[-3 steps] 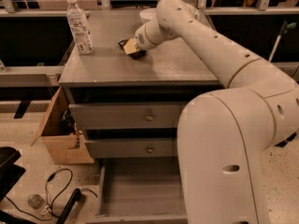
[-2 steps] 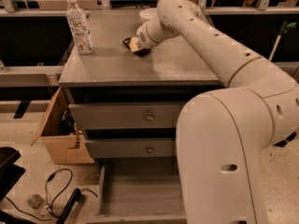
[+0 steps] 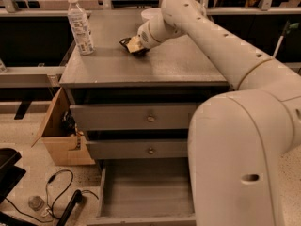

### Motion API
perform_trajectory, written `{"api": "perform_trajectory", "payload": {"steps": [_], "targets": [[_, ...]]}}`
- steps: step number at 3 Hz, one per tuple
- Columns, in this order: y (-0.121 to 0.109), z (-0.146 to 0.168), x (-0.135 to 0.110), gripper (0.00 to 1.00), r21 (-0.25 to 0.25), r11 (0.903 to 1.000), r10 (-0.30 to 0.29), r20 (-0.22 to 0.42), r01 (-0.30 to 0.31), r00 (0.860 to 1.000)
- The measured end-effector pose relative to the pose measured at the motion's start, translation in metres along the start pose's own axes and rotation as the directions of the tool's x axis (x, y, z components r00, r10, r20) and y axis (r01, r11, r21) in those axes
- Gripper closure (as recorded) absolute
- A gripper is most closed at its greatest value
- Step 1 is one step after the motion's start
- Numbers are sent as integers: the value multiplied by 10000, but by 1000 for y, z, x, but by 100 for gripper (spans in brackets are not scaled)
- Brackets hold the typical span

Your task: Place rxbar chocolate into bottom drawer

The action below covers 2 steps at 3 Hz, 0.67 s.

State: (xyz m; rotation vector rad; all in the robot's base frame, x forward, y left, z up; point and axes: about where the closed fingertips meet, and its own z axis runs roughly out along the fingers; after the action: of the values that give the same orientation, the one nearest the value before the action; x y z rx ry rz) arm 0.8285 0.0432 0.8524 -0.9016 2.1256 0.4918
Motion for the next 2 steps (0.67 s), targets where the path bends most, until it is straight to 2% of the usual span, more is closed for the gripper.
{"api": "perform_trajectory", "payload": {"steps": [1, 2], "targets": [[6, -61, 6, 100, -107, 9966, -807, 556, 814, 9952], [5, -120, 28, 100, -59, 9931, -1167, 628, 1173, 9912]]}}
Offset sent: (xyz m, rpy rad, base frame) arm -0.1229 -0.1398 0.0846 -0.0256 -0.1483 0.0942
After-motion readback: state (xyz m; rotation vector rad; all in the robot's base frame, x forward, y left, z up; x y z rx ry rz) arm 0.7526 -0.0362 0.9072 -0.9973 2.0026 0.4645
